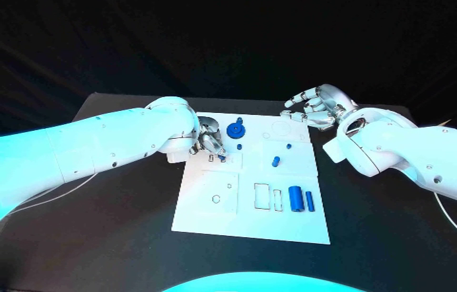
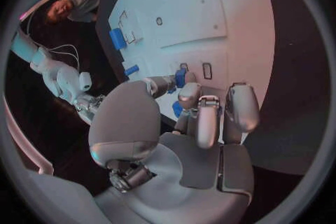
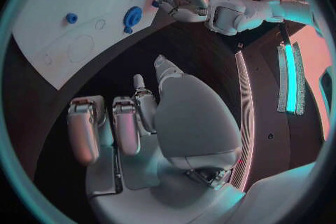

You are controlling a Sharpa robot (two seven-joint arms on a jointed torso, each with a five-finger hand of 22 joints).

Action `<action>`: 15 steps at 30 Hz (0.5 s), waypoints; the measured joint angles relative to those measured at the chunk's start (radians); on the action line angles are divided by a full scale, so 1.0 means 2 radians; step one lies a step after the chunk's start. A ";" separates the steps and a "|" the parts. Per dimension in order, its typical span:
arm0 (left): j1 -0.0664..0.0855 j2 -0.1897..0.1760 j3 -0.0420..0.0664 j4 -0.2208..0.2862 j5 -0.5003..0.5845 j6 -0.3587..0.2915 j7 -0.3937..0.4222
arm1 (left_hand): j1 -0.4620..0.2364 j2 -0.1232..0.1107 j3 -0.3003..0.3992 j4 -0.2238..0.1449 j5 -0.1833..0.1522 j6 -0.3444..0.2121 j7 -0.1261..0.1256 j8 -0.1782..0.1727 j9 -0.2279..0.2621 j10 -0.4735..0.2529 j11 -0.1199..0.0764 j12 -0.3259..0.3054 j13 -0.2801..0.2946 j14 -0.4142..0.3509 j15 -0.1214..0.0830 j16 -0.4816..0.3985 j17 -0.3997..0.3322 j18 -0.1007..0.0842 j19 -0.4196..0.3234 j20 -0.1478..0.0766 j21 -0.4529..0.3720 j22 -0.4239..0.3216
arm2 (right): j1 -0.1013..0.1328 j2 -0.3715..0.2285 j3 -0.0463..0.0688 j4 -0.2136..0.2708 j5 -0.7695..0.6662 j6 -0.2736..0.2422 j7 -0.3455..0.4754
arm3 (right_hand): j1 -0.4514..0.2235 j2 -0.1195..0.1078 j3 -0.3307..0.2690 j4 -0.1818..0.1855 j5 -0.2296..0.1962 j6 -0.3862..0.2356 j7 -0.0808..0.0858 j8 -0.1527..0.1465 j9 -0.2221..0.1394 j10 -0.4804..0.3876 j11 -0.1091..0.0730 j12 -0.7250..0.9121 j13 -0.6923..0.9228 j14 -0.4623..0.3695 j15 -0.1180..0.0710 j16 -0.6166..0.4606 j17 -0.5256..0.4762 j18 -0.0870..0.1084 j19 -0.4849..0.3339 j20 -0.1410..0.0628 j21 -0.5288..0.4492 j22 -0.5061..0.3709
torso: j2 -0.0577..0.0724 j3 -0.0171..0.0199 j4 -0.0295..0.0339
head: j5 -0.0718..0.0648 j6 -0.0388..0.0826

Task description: Assemble the parts on the task board

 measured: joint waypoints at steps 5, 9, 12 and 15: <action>0.000 0.000 0.000 0.000 -0.004 0.006 0.000 | -0.001 -0.001 0.000 0.000 0.000 0.001 0.001 0.003 0.000 0.000 0.000 0.002 0.001 0.000 0.000 0.000 0.000 0.000 0.000 0.000 0.001 0.000 | -0.001 0.000 0.000 0.000 0.000 0.000 0.000 | 0.000 0.000 0.000 0.000 0.000 0.000 0.000 0.000 0.000 0.000 0.000 0.000 0.000 0.000 0.000 0.000 0.000 0.000 0.000 0.000 0.000 0.000 | 0.000 0.0000 -0.0002 | 0.001 -0.001; -0.001 0.000 0.000 0.001 -0.005 0.010 0.000 | -0.001 -0.001 0.000 0.000 0.000 0.001 0.001 0.003 0.007 0.000 0.000 0.002 0.001 0.000 0.000 0.000 0.000 0.000 0.000 0.000 0.002 0.000 | -0.002 0.001 0.000 0.000 0.000 0.000 0.000 | 0.000 0.000 0.000 0.000 0.000 0.000 0.000 0.002 0.000 0.000 0.000 0.000 0.000 0.000 0.000 0.000 0.000 0.000 0.000 0.000 -0.002 0.000 | 0.000 0.0003 -0.0003 | 0.002 -0.001; -0.002 0.001 0.001 0.001 -0.006 0.012 0.000 | -0.002 -0.002 0.000 0.000 0.000 0.001 0.001 0.003 0.011 0.002 -0.002 0.002 0.002 0.000 0.000 0.000 0.000 0.000 0.000 0.000 0.002 0.002 | -0.003 0.002 0.000 0.000 0.000 -0.001 0.000 | 0.000 0.000 0.000 0.000 0.000 0.000 0.000 0.002 0.000 0.000 0.000 0.000 0.000 0.000 0.000 0.000 0.000 0.000 0.000 0.000 -0.002 0.000 | 0.000 0.0003 -0.0003 | 0.002 -0.001; -0.002 0.001 0.001 0.002 -0.006 0.013 0.000 | -0.002 -0.002 0.000 0.000 0.000 0.001 0.001 0.003 0.014 0.002 -0.002 0.002 0.003 0.000 0.000 0.000 0.000 0.000 0.000 0.000 0.002 0.002 | -0.003 0.002 0.000 0.000 0.000 -0.001 0.001 | 0.000 0.000 0.000 0.000 0.000 0.000 0.000 0.002 0.000 0.000 0.000 0.000 0.000 0.000 0.000 0.000 0.000 0.000 0.000 0.000 -0.002 0.000 | 0.000 0.0002 -0.0003 | 0.002 -0.002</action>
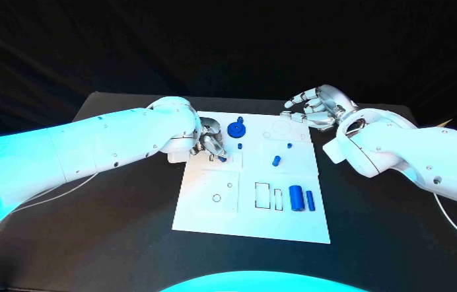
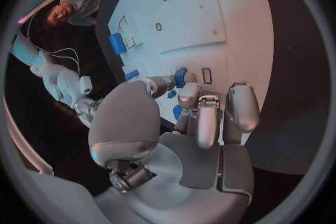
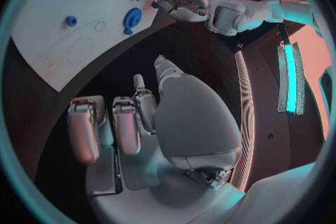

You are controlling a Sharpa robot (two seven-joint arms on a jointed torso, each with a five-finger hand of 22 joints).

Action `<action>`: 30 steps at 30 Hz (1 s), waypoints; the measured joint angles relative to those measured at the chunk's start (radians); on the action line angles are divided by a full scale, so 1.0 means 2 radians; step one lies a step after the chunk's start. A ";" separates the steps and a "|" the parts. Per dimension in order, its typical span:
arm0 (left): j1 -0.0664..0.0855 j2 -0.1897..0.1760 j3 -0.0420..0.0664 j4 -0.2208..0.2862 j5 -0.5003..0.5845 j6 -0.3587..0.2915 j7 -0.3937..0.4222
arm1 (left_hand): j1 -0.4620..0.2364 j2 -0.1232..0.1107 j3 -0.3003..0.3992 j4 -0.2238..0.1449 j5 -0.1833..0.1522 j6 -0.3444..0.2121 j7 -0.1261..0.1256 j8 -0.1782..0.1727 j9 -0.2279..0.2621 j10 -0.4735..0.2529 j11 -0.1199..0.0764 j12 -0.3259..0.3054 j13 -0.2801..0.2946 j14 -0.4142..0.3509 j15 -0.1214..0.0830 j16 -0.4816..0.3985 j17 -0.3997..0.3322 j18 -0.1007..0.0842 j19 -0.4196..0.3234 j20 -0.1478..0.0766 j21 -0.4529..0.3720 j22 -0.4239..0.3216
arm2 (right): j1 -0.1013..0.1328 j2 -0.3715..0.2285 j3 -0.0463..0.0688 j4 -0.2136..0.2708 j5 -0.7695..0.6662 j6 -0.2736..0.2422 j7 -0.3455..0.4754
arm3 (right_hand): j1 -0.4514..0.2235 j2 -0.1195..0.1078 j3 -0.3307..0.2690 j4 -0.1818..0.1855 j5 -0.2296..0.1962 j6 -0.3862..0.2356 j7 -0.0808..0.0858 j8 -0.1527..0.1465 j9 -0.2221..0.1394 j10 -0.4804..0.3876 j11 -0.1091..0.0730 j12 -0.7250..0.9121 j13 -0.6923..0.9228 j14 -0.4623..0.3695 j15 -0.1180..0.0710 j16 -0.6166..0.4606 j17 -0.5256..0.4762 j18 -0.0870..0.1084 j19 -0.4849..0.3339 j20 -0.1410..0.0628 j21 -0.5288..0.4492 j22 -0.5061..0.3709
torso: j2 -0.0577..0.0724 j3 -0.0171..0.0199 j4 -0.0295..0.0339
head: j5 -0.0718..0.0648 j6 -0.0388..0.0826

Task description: Assemble the parts on the task board

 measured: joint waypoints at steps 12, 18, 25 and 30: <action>-0.001 -0.001 0.001 0.001 -0.001 0.001 0.001 | -0.005 -0.001 0.000 0.000 0.000 0.003 -0.001 0.000 -0.001 0.002 0.002 0.002 0.001 0.000 0.000 0.000 0.000 0.000 0.000 0.000 0.000 0.001 | 0.000 0.002 0.000 0.000 0.000 0.000 0.000 | 0.000 0.000 0.000 0.000 0.000 0.000 0.000 0.000 0.000 0.000 0.000 0.000 0.000 0.000 0.000 0.000 0.000 0.000 0.000 0.000 0.000 0.000 | 0.000 -0.0001 0.0000 | -0.001 -0.001; -0.001 -0.002 0.001 0.001 -0.001 -0.001 0.001 | -0.006 -0.002 0.000 0.000 0.000 0.003 0.000 0.000 -0.001 0.002 0.002 0.002 0.001 0.000 0.000 0.000 0.000 0.000 0.000 0.000 0.000 0.001 | -0.001 0.002 0.000 -0.001 0.000 -0.001 0.000 | 0.000 0.000 0.000 0.000 0.000 0.000 0.000 0.000 0.000 0.000 0.000 0.000 0.000 0.000 0.000 0.000 0.000 0.000 0.000 0.000 0.000 0.000 | 0.000 -0.0002 0.0000 | -0.001 -0.001; -0.005 -0.015 0.002 0.014 0.004 -0.017 0.002 | -0.006 -0.002 0.000 0.000 0.000 0.005 -0.001 0.003 -0.002 0.005 -0.002 0.006 0.006 -0.001 -0.001 0.002 0.000 0.000 0.005 -0.002 0.002 0.004 | -0.001 0.002 0.000 -0.001 0.000 -0.001 0.000 | 0.000 0.000 0.001 -0.001 0.000 0.000 0.000 0.000 0.000 0.000 0.000 0.000 0.000 0.000 0.000 0.000 0.000 0.000 0.000 0.000 0.000 0.000 | 0.000 -0.0002 -0.0001 | 0.000 -0.002; -0.009 -0.029 0.003 0.027 0.010 -0.042 0.002 | -0.008 0.000 0.001 0.001 0.002 0.005 -0.001 0.005 0.000 0.009 -0.002 0.009 0.009 0.000 -0.004 0.004 0.000 0.000 0.008 -0.003 0.004 0.009 | -0.001 0.001 0.000 -0.001 0.000 -0.001 0.001 | 0.000 0.000 0.001 -0.001 0.000 0.000 0.000 0.000 0.000 0.000 0.000 0.000 0.000 0.000 0.000 0.000 0.000 0.000 0.000 0.000 0.000 0.000 | 0.000 -0.0004 0.0000 | -0.001 -0.003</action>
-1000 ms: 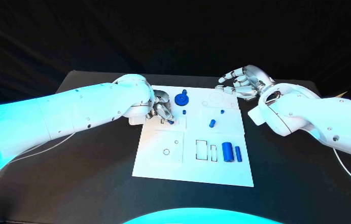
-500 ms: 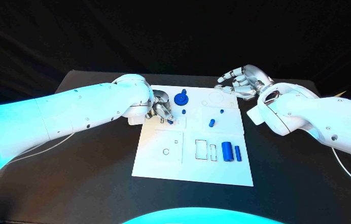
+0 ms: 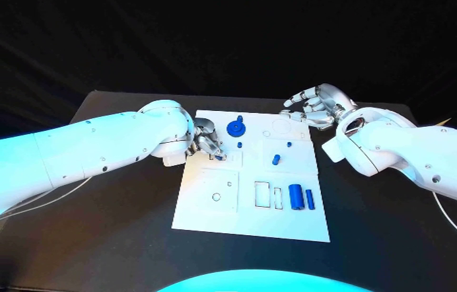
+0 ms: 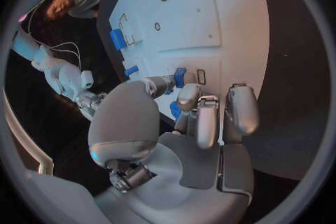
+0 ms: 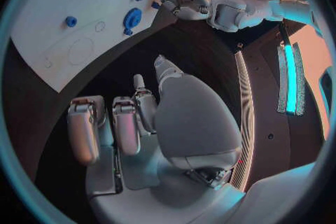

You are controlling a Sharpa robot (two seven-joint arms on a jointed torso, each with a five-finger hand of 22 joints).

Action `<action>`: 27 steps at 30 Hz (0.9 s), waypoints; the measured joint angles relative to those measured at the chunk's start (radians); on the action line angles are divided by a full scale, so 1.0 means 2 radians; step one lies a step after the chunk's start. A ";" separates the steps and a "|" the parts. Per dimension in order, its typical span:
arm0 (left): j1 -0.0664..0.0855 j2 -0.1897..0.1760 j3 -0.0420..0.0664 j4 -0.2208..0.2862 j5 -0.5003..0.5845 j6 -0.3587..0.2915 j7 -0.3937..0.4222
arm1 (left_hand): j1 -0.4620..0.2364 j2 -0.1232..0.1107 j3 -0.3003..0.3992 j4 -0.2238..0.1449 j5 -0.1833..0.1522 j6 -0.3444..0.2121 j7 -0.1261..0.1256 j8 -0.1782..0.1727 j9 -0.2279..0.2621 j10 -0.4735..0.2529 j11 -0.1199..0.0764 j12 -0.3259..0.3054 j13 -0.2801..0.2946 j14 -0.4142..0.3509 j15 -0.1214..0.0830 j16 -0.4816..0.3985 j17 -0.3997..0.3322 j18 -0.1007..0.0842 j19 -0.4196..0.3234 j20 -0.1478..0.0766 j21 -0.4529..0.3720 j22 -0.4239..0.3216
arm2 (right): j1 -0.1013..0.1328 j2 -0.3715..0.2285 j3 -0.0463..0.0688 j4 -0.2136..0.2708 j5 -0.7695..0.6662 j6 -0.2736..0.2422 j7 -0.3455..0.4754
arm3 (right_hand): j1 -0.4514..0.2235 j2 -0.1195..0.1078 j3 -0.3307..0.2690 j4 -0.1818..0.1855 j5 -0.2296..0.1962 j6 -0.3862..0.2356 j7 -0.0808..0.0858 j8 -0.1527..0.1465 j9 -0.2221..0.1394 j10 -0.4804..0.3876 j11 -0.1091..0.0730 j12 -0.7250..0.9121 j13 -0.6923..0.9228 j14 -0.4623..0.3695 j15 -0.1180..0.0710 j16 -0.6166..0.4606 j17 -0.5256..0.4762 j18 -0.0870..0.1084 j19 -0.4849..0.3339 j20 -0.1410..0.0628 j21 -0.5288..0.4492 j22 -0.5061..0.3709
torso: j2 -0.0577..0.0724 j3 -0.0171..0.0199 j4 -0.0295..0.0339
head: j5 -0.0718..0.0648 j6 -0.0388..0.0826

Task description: Assemble the parts on the task board

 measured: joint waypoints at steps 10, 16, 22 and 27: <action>-0.007 -0.009 0.001 0.018 0.006 -0.050 0.000 | 0.000 0.000 0.002 0.002 0.000 0.002 -0.001 0.000 0.003 0.004 0.000 0.004 0.004 0.000 0.000 0.000 0.000 0.000 0.007 0.000 0.005 0.010 | -0.001 -0.001 0.000 0.000 0.000 0.000 0.000 | 0.000 0.000 0.000 0.000 0.000 0.000 0.000 0.000 0.000 0.000 0.000 0.000 0.000 0.000 0.000 0.000 0.000 0.000 0.000 0.000 0.000 0.000 | 0.000 0.0001 0.0004 | -0.001 -0.002; -0.011 -0.009 0.001 0.021 0.005 -0.063 0.000 | 0.000 0.000 0.002 0.002 0.000 0.003 -0.001 0.000 0.003 0.004 0.000 0.004 0.004 0.000 0.000 0.000 0.000 0.000 0.007 0.000 0.005 0.010 | -0.002 0.000 0.000 -0.001 0.000 0.000 0.000 | 0.000 0.000 0.000 0.000 0.000 0.000 0.000 0.000 0.000 0.000 0.000 0.000 0.000 0.000 0.000 0.000 0.000 0.000 0.000 0.000 0.000 0.000 | 0.000 0.0000 0.0003 | 0.000 -0.003; -0.014 -0.005 0.001 0.022 0.003 -0.069 0.001 | -0.002 0.001 0.004 0.004 0.000 0.003 -0.001 0.000 0.003 0.006 -0.002 0.004 0.004 -0.002 -0.002 0.000 0.000 0.000 0.009 -0.002 0.005 0.012 | -0.002 0.000 0.000 -0.001 0.000 0.000 0.000 | 0.000 0.000 0.000 0.000 0.000 0.000 0.000 0.000 0.000 0.000 0.000 0.000 0.000 0.000 0.000 0.000 0.000 0.000 0.000 0.000 0.000 0.000 | 0.000 0.0000 -0.0003 | 0.000 -0.004; -0.015 -0.003 0.000 0.020 -0.001 -0.070 0.001 | -0.002 0.002 0.004 0.004 0.000 0.003 -0.001 0.001 0.003 0.006 -0.002 0.004 0.004 -0.002 -0.002 0.000 0.000 0.000 0.009 -0.002 0.005 0.012 | -0.002 0.000 0.000 -0.001 0.000 0.000 0.000 | 0.000 0.000 0.000 0.000 0.000 0.000 0.000 0.000 0.000 0.000 0.000 0.000 0.000 0.000 0.000 0.000 0.000 0.000 0.000 0.000 0.000 0.000 | 0.000 0.0000 -0.0005 | -0.001 -0.004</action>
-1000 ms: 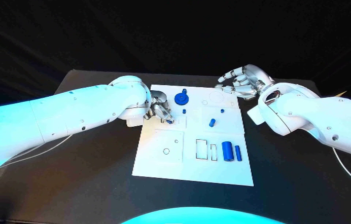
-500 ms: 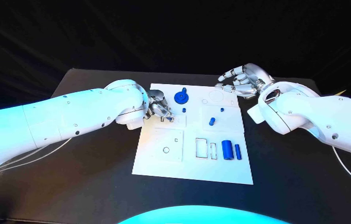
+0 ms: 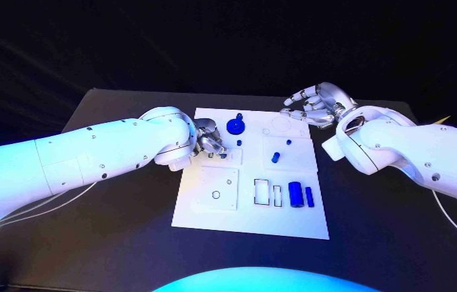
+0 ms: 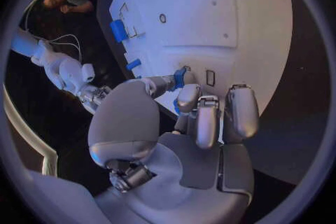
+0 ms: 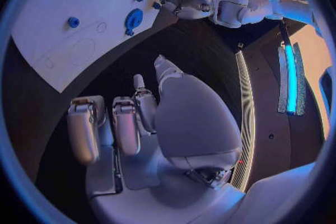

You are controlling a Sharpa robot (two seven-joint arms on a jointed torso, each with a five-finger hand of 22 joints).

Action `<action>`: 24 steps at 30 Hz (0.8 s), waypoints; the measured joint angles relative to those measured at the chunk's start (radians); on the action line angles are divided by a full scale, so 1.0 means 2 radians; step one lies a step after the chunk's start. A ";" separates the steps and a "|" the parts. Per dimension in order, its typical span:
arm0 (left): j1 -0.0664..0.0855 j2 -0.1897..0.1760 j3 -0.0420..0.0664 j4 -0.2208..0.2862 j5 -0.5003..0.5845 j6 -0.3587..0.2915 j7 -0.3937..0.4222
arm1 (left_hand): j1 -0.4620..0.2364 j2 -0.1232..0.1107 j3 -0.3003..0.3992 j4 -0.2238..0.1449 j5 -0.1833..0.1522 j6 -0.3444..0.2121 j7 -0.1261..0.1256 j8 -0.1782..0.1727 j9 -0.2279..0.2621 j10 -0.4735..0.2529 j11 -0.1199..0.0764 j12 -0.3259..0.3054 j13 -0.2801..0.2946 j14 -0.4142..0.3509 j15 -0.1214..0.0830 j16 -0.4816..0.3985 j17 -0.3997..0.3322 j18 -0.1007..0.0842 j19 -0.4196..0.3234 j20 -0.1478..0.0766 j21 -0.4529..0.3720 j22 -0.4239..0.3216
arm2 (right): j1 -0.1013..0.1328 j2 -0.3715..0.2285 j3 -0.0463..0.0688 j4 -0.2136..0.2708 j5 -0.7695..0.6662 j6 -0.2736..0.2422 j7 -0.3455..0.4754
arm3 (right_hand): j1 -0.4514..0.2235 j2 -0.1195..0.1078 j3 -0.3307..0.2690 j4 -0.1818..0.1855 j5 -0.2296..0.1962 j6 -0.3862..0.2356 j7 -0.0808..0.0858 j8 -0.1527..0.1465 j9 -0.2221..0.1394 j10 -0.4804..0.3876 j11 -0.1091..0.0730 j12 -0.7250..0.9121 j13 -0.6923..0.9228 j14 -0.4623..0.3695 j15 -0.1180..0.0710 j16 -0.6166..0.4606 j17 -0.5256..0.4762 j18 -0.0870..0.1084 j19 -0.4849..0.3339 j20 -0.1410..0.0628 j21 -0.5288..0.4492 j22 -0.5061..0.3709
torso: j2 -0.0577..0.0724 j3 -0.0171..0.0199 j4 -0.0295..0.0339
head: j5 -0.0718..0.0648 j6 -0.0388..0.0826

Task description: Assemble the parts on the task board

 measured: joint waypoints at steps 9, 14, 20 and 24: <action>0.000 0.003 0.000 -0.004 -0.013 0.001 0.002 | -0.001 -0.001 0.000 0.000 0.000 0.001 -0.001 0.001 0.001 0.000 0.000 0.000 0.000 0.000 0.000 0.000 0.000 0.000 0.000 0.000 0.000 0.000 | 0.000 0.000 0.000 0.000 0.000 0.000 0.000 | 0.000 0.000 0.000 0.000 0.000 0.000 0.000 0.000 0.000 0.000 0.000 0.000 0.000 0.000 0.000 0.000 0.000 0.000 0.000 0.000 0.000 0.000 | 0.000 0.0001 0.0002 | -0.001 -0.001; 0.000 0.003 0.000 -0.004 -0.019 0.004 0.003 | -0.003 -0.003 0.006 -0.006 -0.001 0.001 -0.001 0.001 0.001 0.000 0.000 0.000 0.000 0.000 0.000 0.000 0.000 0.000 0.000 0.000 0.002 0.001 | 0.000 0.000 0.000 0.000 0.000 0.000 0.000 | 0.000 0.000 0.000 0.000 0.000 0.000 0.000 0.000 0.000 0.000 0.000 0.000 0.000 0.000 0.000 0.000 0.000 0.000 0.000 0.000 0.000 0.000 | 0.000 0.0002 0.0005 | -0.001 -0.002; 0.000 0.002 0.000 -0.003 -0.023 0.009 0.003 | -0.005 -0.005 0.006 -0.006 -0.001 0.001 -0.001 0.001 0.001 0.000 0.000 0.000 0.000 0.000 0.000 0.000 0.000 0.000 0.000 0.000 0.002 0.001 | 0.000 -0.001 0.000 0.000 0.000 0.000 0.000 | 0.000 0.000 0.000 0.000 0.000 0.000 0.000 0.000 0.000 0.000 0.000 0.000 0.000 0.000 0.000 0.000 0.000 0.000 0.000 0.000 0.000 0.000 | 0.000 0.0002 0.0005 | -0.002 -0.003; 0.000 0.001 0.000 -0.002 -0.025 0.014 0.003 | -0.006 -0.006 0.006 -0.006 0.000 0.003 -0.001 0.001 0.001 0.000 0.000 0.000 0.001 0.001 -0.001 0.000 0.000 0.000 0.000 0.000 0.002 0.001 | 0.000 -0.001 0.000 0.000 0.000 0.000 0.000 | 0.000 0.000 0.000 0.000 0.000 0.000 0.000 0.000 0.000 0.000 0.000 0.000 0.000 0.000 0.000 0.000 0.000 0.000 0.000 0.000 0.000 0.000 | -0.001 0.0001 0.0007 | -0.002 -0.004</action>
